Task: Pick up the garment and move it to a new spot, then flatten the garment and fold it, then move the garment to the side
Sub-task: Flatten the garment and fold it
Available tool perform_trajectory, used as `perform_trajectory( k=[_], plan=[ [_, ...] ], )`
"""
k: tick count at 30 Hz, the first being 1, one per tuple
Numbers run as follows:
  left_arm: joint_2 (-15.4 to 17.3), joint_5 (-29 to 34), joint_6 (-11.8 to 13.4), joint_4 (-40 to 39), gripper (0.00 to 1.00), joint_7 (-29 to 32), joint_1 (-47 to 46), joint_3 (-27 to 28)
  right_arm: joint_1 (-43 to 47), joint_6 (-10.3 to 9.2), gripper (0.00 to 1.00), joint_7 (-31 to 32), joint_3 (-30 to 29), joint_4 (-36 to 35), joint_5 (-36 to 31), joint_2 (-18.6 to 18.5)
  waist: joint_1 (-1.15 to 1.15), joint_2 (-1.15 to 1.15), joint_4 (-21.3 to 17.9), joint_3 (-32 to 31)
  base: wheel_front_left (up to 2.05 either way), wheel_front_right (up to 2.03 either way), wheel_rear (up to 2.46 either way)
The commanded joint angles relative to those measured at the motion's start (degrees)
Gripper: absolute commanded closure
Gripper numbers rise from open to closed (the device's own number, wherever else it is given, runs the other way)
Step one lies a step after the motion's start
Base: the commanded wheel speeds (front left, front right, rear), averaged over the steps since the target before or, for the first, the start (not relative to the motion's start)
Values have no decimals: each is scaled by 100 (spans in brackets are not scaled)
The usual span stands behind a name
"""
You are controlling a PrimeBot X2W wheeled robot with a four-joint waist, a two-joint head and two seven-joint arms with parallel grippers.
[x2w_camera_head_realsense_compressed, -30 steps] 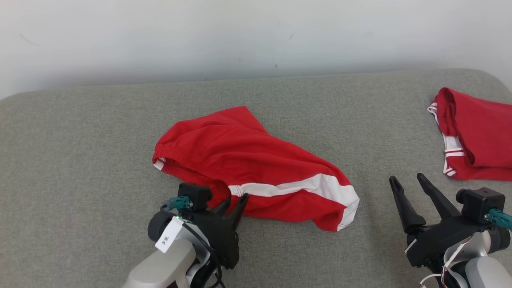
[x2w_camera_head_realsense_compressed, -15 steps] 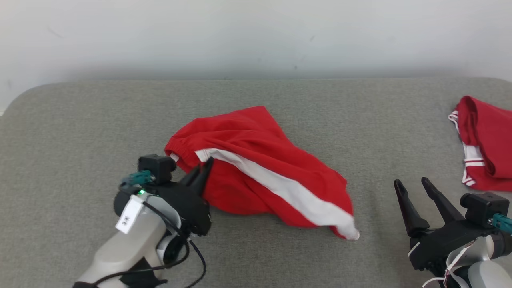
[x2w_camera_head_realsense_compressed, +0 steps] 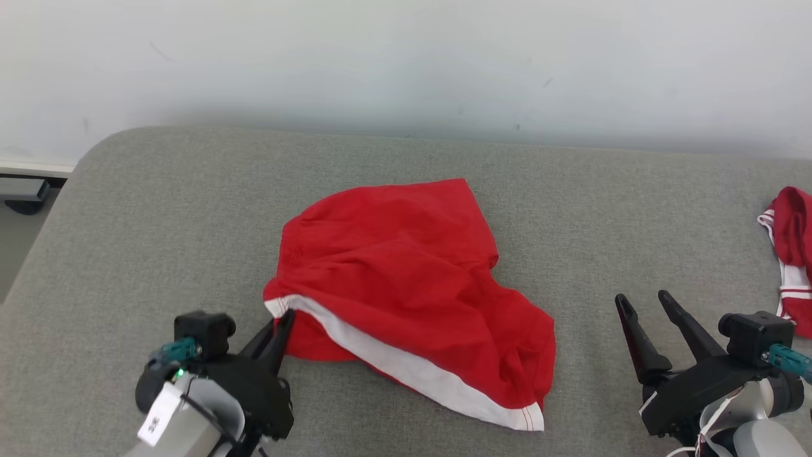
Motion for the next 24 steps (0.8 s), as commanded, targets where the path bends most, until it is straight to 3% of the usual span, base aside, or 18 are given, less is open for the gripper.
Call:
perform_trajectory(
  k=[1, 12, 13, 14, 15, 16, 24],
  plan=[
    [86, -37, 53, -77, 100, 13, 125, 10, 50, -3, 0, 14, -8, 13, -23, -21, 0, 0, 31, -29, 0, 0, 0],
    [433, -165, 439, -688, 100, 30, 757, 38, 120, -3, 0, 114, 21, 36, 7, -63, 0, 0, 73, -82, 0, 0, 0],
    [449, -162, 451, -710, 94, 24, 780, 26, 130, -3, 0, 131, 35, 30, 8, -65, 0, 0, 77, -88, 0, 0, 0],
    [458, -167, 482, -727, 78, 31, 798, 26, 138, -3, 0, 137, 40, 30, 12, -65, 0, 0, 80, -99, 0, 0, 0],
    [460, -171, 495, -743, 52, 29, 815, 30, 142, -3, 0, 147, 46, 27, 21, -65, 0, 0, 81, -111, 0, 0, 0],
    [462, -155, 547, -762, 0, 21, 835, 38, 145, -3, 0, 151, 51, 28, 31, -65, 0, 0, 82, -126, 0, 0, 0],
    [569, -65, 795, -1068, 0, -49, 1126, 361, 166, -3, 0, 89, 33, 24, 46, -83, 0, 0, 64, -252, 0, 0, 0]
  ],
)
